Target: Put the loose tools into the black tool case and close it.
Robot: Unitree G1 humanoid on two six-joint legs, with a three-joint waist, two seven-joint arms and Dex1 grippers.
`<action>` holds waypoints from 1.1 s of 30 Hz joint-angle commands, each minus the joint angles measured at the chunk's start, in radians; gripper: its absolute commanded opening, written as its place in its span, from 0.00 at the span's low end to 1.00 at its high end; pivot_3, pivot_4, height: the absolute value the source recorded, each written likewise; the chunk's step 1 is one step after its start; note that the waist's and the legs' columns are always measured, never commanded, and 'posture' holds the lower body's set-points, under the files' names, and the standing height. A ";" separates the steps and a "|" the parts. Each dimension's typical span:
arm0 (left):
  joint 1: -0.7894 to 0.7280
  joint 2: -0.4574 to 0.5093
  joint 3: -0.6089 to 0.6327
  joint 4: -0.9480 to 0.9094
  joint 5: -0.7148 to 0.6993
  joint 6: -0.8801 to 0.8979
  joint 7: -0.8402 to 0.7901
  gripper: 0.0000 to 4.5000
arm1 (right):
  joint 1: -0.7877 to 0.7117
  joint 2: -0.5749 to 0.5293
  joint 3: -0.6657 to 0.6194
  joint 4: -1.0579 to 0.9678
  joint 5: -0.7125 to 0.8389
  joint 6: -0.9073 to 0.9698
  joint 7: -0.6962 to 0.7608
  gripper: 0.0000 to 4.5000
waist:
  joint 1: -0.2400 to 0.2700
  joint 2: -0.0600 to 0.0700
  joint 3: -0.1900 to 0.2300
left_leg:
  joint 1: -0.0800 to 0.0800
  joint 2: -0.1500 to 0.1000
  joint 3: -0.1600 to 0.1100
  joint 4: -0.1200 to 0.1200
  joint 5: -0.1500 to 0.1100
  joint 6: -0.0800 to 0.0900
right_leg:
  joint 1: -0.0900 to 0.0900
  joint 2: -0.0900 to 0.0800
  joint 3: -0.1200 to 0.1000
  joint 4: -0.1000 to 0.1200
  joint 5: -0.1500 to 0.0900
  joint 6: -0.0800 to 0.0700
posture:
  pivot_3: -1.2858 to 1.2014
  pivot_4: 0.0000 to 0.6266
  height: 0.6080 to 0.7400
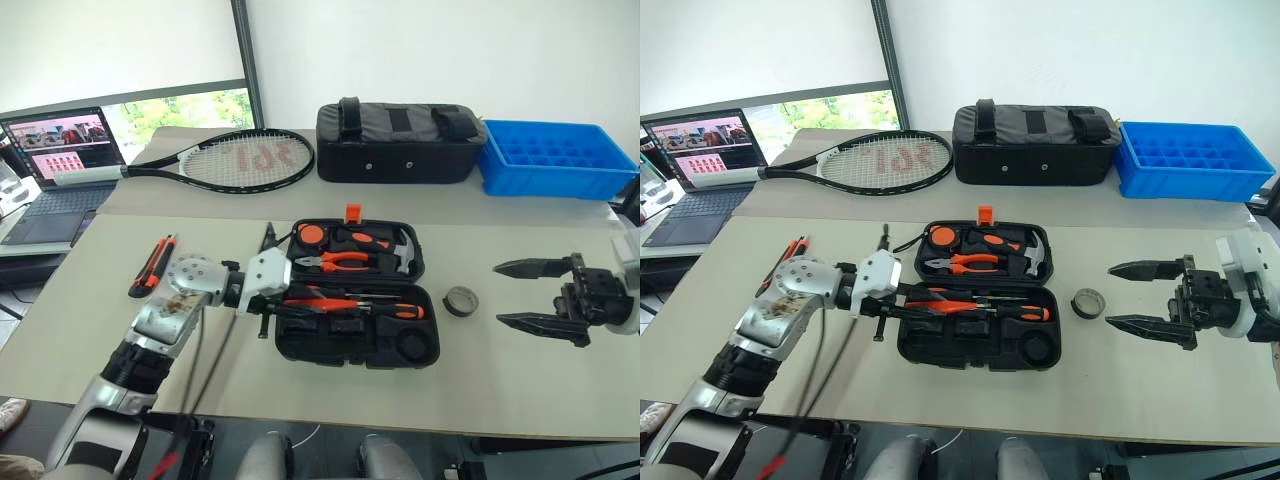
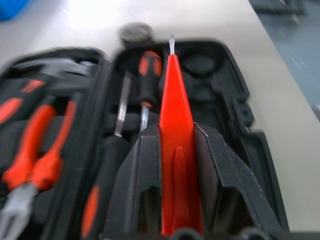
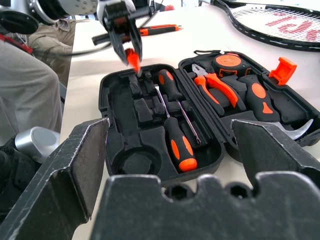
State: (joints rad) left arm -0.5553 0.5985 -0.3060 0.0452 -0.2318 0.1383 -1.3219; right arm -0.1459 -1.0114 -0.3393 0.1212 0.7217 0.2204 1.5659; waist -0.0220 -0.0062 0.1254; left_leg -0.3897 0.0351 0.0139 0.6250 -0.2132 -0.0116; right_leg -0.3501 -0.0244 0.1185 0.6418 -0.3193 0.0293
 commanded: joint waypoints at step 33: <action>-0.026 -0.058 -0.049 0.011 0.158 0.106 0.077 0.62 | 0.063 0.018 -0.081 -0.051 0.003 -0.046 0.032 1.00 | 0.004 0.000 0.000 | 0.000 0.000 -0.001 0.001 0.000 0.000 | 0.000 0.000 0.000 0.001 0.000 0.000 | 0.52 0.24 0.75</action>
State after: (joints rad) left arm -0.5735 0.5392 -0.3789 0.0761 -0.0615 0.2603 -1.2563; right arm -0.0721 -0.9867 -0.3811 0.0866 0.7200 0.1976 1.5659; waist -0.0184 -0.0062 0.1254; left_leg -0.3901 0.0349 0.0130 0.6259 -0.2133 -0.0113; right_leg -0.3501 -0.0242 0.1183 0.6432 -0.3195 0.0295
